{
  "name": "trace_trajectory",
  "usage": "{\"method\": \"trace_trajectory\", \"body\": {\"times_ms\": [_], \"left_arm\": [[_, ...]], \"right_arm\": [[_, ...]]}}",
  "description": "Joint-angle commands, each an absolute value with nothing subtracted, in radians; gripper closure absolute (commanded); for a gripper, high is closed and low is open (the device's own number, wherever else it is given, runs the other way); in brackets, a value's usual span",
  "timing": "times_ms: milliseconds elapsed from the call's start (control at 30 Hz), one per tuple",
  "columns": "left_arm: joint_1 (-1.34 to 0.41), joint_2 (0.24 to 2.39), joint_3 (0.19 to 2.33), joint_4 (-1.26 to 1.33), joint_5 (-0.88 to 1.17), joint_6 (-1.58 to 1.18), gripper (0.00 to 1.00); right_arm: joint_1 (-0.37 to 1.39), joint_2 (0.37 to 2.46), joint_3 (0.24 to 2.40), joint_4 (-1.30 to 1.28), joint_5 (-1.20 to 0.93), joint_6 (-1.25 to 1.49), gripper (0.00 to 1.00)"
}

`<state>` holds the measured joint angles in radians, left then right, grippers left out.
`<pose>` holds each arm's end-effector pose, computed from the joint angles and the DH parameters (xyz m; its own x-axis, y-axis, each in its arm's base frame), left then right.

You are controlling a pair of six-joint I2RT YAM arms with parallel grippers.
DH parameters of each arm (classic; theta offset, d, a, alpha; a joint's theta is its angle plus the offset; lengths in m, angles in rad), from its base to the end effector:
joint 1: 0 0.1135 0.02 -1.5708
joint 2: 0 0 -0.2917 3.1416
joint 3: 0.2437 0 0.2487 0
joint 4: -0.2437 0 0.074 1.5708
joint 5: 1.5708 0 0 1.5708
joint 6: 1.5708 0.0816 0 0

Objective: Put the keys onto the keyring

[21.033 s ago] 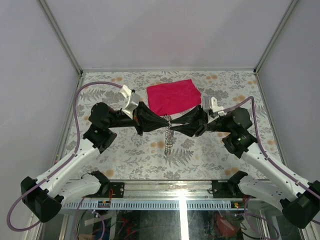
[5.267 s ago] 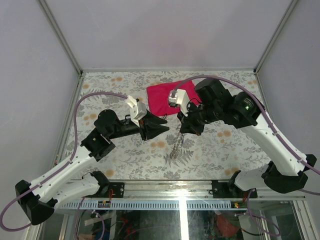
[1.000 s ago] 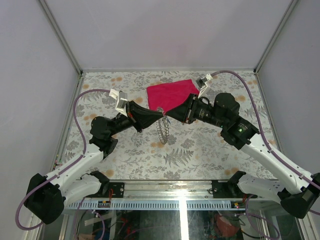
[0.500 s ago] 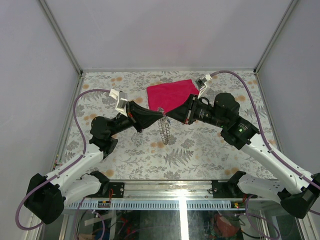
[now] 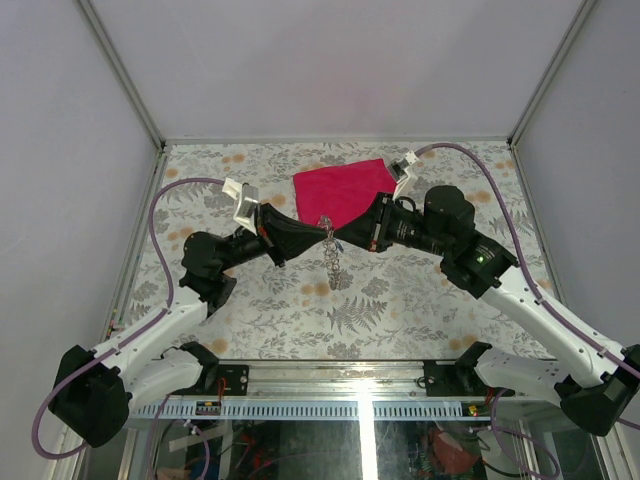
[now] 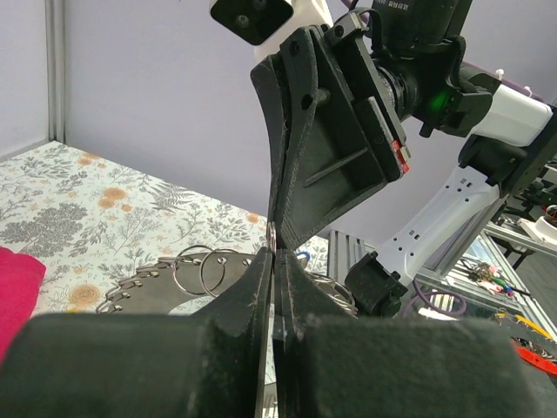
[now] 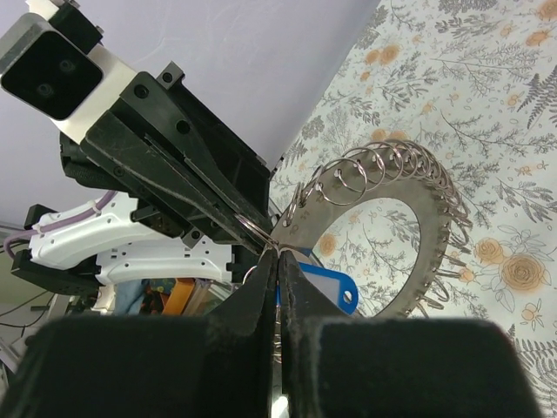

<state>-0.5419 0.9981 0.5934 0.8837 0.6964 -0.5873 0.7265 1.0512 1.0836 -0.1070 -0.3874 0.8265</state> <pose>0.1689 -0.1628 0.3817 -0.1608 -0.3994 -0.9026 0.9542 0.1710 -0.2456 0.1766 0.1981 0.4234 -0.6973 0.2915 -0.6549 -0.5664 0.3358 0.7526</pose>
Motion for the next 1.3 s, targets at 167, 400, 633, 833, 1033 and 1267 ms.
{"method": "trace_trajectory", "body": {"times_ms": [167, 400, 633, 833, 1033, 1267], "left_arm": [[-0.536, 0.994, 0.624, 0.999, 0.716, -0.577, 1.00], [-0.535, 1.006, 0.635, 1.004, 0.746, -0.578, 1.00], [-0.535, 1.012, 0.648, 1.005, 0.781, -0.580, 1.00], [-0.535, 1.010, 0.648, 1.005, 0.788, -0.580, 1.00], [-0.535, 1.010, 0.656, 1.006, 0.806, -0.581, 1.00], [-0.535, 1.025, 0.675, 1.019, 0.865, -0.595, 1.00]], "right_arm": [[0.725, 1.089, 1.119, -0.142, -0.431, 0.816, 1.00], [0.725, 1.092, 1.111, -0.136, -0.432, 0.815, 0.86], [0.726, 1.091, 1.110, -0.119, -0.428, 0.807, 0.78], [0.726, 1.044, 1.108, -0.092, -0.434, 0.701, 0.75], [0.726, 0.960, 1.067, -0.030, -0.401, 0.569, 0.65], [0.725, 0.896, 1.016, 0.043, -0.418, 0.399, 0.64]]}}
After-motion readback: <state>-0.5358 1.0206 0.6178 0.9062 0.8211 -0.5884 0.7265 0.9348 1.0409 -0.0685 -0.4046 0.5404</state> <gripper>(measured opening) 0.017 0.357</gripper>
